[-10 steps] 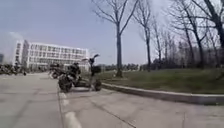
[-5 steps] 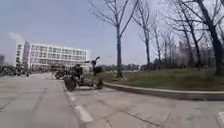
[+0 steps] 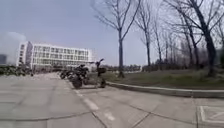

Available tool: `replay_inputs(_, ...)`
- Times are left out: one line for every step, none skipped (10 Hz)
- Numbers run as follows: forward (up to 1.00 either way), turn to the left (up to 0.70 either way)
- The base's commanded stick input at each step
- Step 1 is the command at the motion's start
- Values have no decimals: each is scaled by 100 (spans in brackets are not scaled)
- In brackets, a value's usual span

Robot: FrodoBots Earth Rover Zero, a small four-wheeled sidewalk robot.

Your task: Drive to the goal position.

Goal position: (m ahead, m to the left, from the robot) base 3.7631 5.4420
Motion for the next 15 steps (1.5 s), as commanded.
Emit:
replay_inputs(-100, -7)
replay_inputs(-100, 0)
replay_inputs(-100, 0)
replay_inputs(-100, 0)
replay_inputs(-100, 0)
replay_inputs(-100, 0)
replay_inputs(-100, 0)
replay_inputs(-100, 0)
replay_inputs(-100, 0)
replay_inputs(-52, 0)
replay_inputs(-23, 0)
replay_inputs(-10, 0)
replay_inputs(5, 0)
replay_inputs(60, 0)
replay_inputs(100, 0)
